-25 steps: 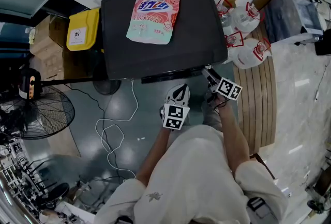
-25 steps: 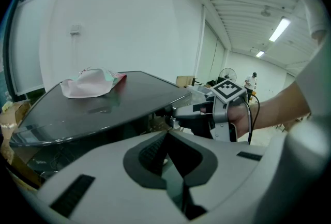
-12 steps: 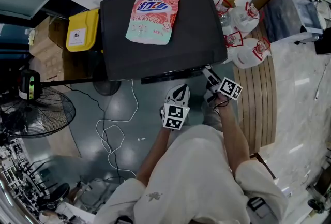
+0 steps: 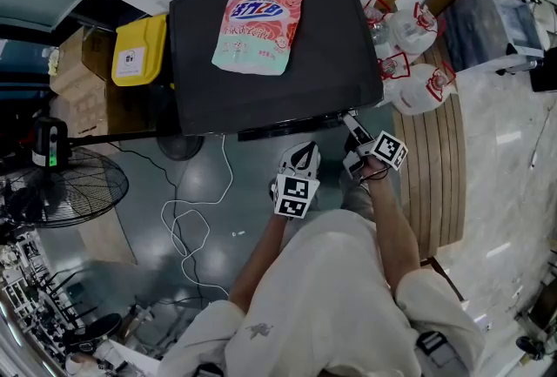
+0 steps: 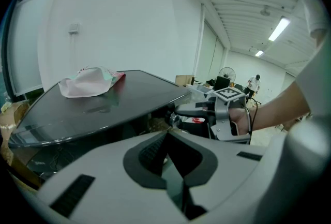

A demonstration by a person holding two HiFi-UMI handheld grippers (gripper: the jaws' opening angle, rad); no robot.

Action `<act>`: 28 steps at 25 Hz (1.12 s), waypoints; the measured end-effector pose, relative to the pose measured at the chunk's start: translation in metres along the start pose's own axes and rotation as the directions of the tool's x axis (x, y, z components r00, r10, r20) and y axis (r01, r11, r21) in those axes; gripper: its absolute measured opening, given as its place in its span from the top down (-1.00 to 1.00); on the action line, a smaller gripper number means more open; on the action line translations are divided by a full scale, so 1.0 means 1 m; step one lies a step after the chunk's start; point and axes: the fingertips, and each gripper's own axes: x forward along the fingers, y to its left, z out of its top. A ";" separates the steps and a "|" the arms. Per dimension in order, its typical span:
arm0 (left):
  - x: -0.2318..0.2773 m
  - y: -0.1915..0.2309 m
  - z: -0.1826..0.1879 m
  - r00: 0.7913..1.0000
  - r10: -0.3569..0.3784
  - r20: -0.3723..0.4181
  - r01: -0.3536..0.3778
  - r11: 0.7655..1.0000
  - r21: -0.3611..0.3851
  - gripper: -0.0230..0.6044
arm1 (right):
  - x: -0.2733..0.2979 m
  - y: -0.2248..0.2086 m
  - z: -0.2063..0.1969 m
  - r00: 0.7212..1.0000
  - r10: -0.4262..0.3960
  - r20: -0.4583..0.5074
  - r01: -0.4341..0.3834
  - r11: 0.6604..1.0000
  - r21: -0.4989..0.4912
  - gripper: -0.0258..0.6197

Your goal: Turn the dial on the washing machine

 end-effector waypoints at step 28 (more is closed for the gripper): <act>0.002 0.004 0.003 1.000 -0.004 0.007 0.004 1.000 0.013 0.89 | 0.001 -0.003 -0.001 0.998 0.038 0.050 -0.043 0.993 0.112 0.02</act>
